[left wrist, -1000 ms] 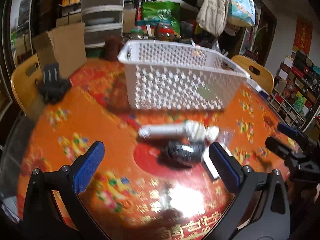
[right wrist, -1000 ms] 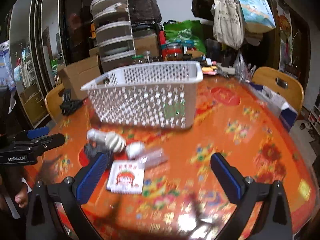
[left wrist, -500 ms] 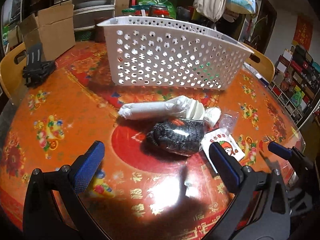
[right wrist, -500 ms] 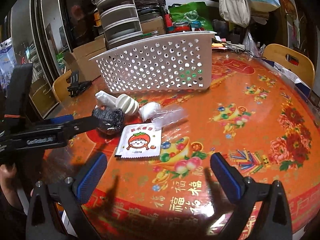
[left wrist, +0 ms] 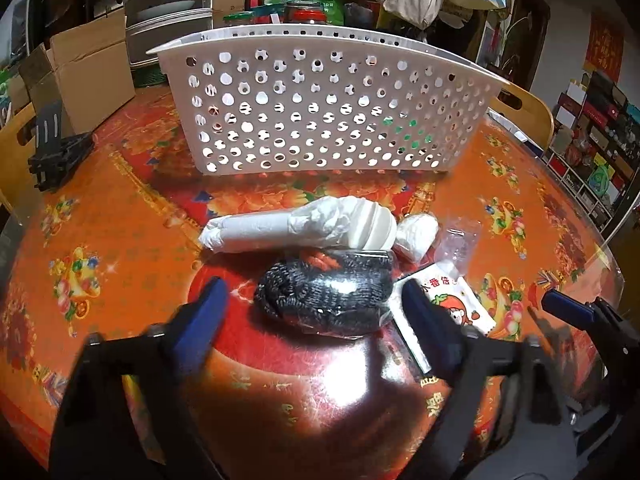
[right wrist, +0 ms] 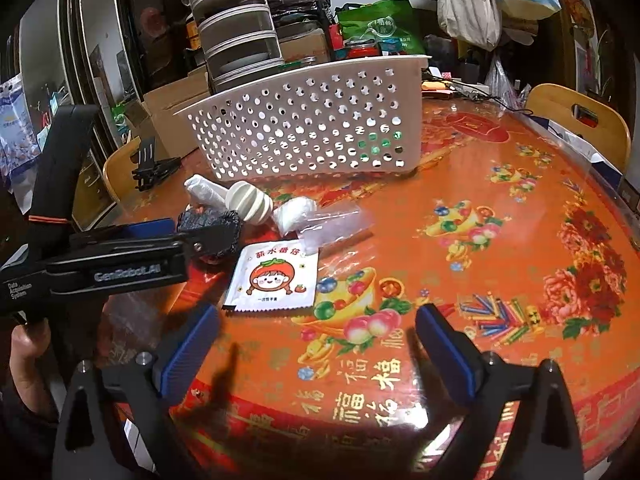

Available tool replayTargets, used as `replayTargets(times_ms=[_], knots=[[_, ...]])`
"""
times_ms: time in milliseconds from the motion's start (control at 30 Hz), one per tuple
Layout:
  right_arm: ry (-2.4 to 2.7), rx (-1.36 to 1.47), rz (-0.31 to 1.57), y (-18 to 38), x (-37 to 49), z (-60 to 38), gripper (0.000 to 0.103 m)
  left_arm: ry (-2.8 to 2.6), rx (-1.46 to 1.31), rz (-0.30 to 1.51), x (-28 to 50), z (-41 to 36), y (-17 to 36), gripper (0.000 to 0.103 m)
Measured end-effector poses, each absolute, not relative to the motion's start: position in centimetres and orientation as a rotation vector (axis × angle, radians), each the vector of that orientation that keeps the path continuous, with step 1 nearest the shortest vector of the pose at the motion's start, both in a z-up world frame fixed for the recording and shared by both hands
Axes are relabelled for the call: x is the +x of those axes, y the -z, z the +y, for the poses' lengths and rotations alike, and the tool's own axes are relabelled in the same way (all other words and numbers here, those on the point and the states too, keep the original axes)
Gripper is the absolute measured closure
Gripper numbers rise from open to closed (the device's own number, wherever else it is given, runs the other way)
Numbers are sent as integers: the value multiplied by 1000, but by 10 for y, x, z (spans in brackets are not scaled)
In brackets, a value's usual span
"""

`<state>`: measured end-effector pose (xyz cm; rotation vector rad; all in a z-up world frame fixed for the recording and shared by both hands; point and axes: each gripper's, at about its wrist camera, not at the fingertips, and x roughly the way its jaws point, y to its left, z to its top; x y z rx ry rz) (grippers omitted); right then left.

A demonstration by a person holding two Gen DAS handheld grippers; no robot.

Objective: Organize soft objects
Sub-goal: 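Grasp the black knitted bundle with the left tool while the right tool grasps the cartoon packet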

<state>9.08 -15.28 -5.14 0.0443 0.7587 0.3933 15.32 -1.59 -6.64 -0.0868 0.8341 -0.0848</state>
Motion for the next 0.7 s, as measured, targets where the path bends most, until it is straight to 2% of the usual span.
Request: replayTargets(times_ms=[33, 133, 300, 400, 700], knots=[[-397, 41, 760, 52, 91, -151, 5, 95, -90, 841, 154, -16, 68, 40], [-405, 37, 761, 52, 91, -148, 5, 101, -94, 820, 149, -15, 67, 44], [-414, 21, 776, 55, 97, -136, 6, 128, -135, 786, 134, 0, 64, 44], [-424, -9, 790, 55, 102, -122, 9, 118, -156, 762, 125, 15, 63, 44], [-385, -102, 838, 56, 123, -91, 30, 113, -219, 731, 121, 47, 64, 44]])
